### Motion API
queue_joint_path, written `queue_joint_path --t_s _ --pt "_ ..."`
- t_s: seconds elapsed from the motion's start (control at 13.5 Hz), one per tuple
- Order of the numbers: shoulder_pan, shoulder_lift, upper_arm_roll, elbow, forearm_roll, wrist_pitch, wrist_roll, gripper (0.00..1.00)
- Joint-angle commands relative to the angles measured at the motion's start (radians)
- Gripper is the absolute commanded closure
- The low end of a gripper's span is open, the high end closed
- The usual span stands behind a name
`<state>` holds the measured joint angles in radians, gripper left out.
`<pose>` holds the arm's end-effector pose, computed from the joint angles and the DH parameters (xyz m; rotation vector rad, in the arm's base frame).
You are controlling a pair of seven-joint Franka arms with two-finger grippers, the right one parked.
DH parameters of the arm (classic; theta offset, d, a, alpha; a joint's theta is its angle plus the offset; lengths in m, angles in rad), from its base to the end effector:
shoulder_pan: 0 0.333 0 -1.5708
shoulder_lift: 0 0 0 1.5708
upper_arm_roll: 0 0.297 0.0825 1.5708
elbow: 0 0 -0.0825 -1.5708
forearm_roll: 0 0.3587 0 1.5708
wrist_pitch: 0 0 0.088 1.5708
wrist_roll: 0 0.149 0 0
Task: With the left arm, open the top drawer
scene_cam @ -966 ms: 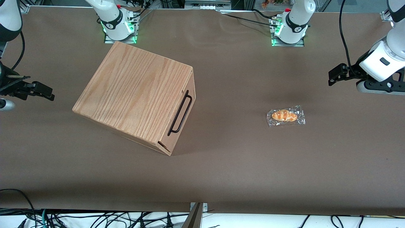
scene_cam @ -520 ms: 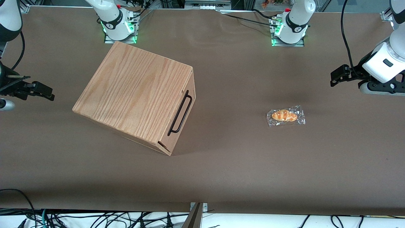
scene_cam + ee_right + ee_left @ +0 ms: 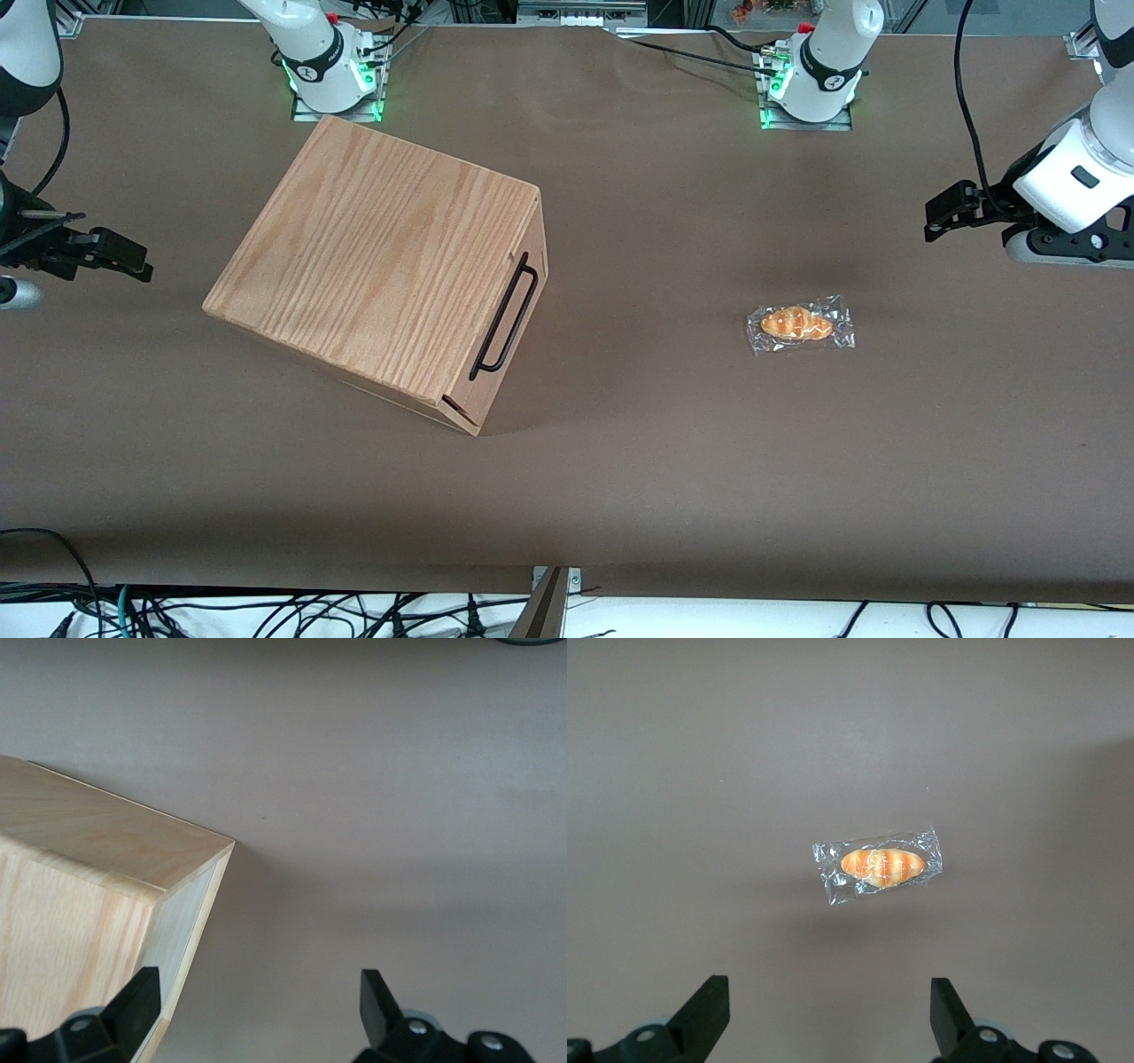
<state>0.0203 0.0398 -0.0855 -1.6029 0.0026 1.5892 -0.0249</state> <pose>0.5368 -0.0340 0.5296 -3.1382 0.0635 0.0837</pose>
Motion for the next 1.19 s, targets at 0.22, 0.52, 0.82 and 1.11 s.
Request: queue_joint_path --t_s 0.22,0.52,0.82,1.11 --pt "0.010 0.014 -0.011 0.029 0.020 -0.029 0.017 0.00" --pt "0.010 0.014 -0.010 0.031 0.020 -0.031 0.017 0.00" --pt "-0.002 0.044 -0.016 0.032 0.019 -0.058 0.013 0.00" --pt "-0.011 0.075 -0.063 0.034 -0.062 -0.094 0.017 0.00"
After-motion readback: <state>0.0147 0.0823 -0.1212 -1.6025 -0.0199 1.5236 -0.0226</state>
